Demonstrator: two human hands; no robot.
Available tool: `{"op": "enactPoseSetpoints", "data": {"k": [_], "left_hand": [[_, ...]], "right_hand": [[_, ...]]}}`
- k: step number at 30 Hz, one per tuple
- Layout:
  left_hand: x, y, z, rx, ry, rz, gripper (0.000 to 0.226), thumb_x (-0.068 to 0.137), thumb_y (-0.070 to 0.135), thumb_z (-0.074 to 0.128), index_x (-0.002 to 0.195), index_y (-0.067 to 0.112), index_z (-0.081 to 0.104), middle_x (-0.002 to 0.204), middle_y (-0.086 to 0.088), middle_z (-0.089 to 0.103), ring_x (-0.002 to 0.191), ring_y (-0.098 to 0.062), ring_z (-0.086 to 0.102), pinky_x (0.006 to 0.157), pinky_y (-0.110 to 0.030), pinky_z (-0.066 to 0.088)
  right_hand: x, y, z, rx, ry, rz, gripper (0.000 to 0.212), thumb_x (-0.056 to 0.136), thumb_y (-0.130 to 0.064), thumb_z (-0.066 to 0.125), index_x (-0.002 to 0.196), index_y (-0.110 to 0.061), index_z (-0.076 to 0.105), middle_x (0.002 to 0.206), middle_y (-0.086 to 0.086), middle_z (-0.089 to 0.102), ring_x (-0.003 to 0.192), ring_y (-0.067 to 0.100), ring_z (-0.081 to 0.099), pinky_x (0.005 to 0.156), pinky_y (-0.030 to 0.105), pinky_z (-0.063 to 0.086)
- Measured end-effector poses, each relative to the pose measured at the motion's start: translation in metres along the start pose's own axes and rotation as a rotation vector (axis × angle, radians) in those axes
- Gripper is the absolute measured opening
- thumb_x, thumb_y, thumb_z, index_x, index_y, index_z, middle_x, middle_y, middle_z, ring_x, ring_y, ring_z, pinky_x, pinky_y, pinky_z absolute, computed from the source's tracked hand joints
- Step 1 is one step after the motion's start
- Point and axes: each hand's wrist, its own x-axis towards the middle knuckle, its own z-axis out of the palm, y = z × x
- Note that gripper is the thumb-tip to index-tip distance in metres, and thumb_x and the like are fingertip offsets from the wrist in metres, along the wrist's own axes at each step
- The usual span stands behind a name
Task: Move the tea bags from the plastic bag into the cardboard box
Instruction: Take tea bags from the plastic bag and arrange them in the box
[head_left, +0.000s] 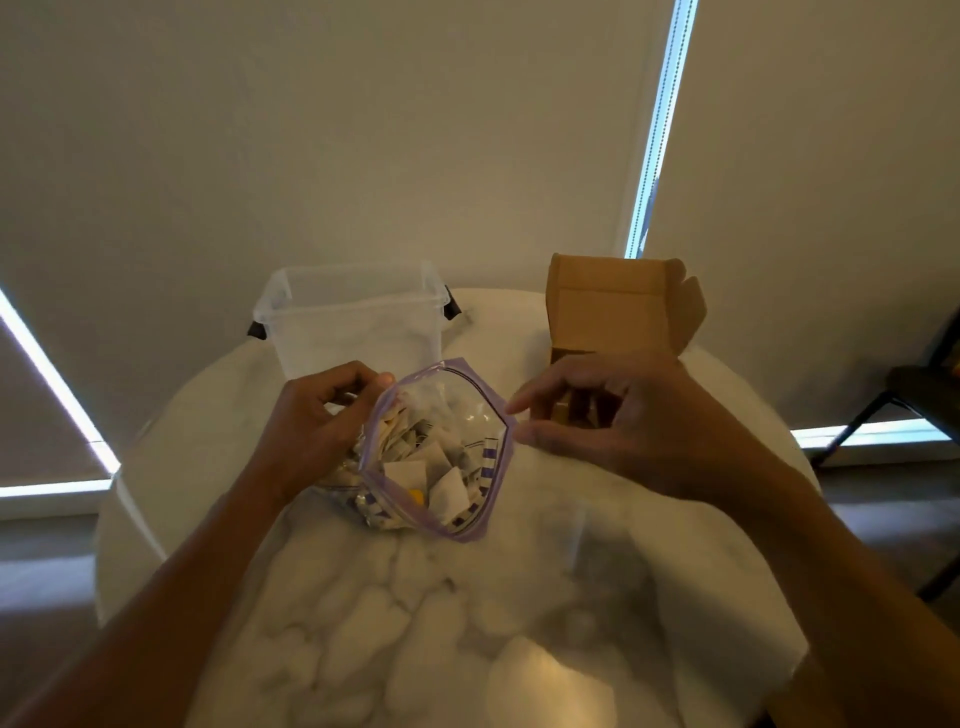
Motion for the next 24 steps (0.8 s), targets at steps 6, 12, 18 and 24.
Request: {"op": "enactPoseSetpoints", "data": {"k": [6,12,18,24], "left_hand": [[-0.001,0.002,0.001,0.002,-0.009,-0.008,0.023,0.109,0.024,0.069,0.089,0.016,0.077,0.08,0.008,0.075,0.076,-0.003,0.065,0.07,-0.015,0.051],[-0.002,0.0,0.001,0.018,-0.004,-0.012,0.025,0.111,0.027,0.068,0.09,0.016,0.076,0.081,0.005,0.074,0.079,-0.011,0.069,0.073,-0.024,0.051],[0.0,0.002,0.001,0.013,-0.017,0.001,0.027,0.111,0.025,0.067,0.085,0.023,0.076,0.08,0.012,0.074,0.077,-0.005,0.066,0.073,-0.013,0.049],[-0.002,0.004,0.002,0.02,0.003,-0.01,0.025,0.11,0.026,0.068,0.086,0.022,0.075,0.084,0.013,0.074,0.079,-0.001,0.063,0.076,-0.012,0.047]], "right_hand": [[0.037,-0.024,0.05,-0.354,-0.395,-0.261,0.027,0.096,-0.033,0.076,0.122,-0.039,0.075,0.127,-0.019,0.068,0.081,-0.014,0.053,0.069,0.013,0.049],[0.047,-0.014,0.064,-0.487,-0.472,-0.221,0.038,0.089,-0.038,0.08,0.126,-0.035,0.074,0.127,-0.014,0.062,0.108,0.009,0.059,0.078,0.027,0.054],[0.043,0.001,0.071,-0.335,-0.225,-0.254,0.016,0.095,-0.037,0.075,0.109,-0.032,0.08,0.105,-0.016,0.071,0.096,0.005,0.058,0.075,0.028,0.052],[0.037,0.016,0.062,0.113,0.047,-0.124,0.012,0.098,-0.024,0.077,0.109,-0.021,0.08,0.1,-0.012,0.077,0.093,0.011,0.071,0.069,0.02,0.055]]}}
